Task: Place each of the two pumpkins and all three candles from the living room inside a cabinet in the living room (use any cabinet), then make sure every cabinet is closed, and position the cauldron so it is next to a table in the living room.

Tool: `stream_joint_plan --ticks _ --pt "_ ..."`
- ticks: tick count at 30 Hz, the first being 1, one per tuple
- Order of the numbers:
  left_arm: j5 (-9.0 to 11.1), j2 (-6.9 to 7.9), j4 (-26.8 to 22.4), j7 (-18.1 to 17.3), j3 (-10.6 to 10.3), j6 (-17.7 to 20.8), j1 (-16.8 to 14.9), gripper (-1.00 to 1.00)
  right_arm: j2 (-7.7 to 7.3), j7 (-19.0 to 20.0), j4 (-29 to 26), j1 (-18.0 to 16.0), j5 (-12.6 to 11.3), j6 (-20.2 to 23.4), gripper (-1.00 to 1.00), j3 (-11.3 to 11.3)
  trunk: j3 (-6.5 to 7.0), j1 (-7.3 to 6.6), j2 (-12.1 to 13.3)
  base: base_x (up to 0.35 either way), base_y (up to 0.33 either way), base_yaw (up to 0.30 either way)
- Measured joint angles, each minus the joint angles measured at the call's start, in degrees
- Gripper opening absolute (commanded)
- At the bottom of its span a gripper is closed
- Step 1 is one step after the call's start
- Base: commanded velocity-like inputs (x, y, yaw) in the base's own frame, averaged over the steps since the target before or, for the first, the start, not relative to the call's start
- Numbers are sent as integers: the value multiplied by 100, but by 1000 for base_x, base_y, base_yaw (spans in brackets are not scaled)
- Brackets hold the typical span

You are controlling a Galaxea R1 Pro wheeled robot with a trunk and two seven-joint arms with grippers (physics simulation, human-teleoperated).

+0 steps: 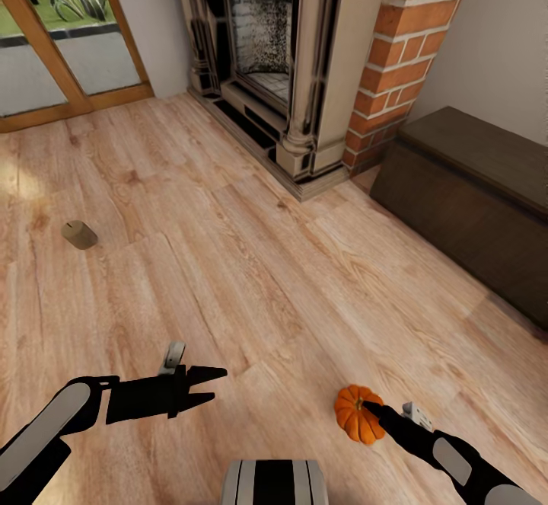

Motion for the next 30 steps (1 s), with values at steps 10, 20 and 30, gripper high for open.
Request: stream_joint_plan --ticks 10,20,30 --pt "-2 0 7 13 -8 0 0 100 -6 4 -94 0 -26 24 -100 -9 222 -26 13 0 0 0" --pt "-7 0 9 16 -8 0 0 100 -7 202 -98 0 -7 44 -100 -9 443 -52 27 0 0 0" --pt "-5 0 9 16 -8 0 1 100 1 758 -99 0 -45 53 -100 -20 665 -77 40 0 0 0"
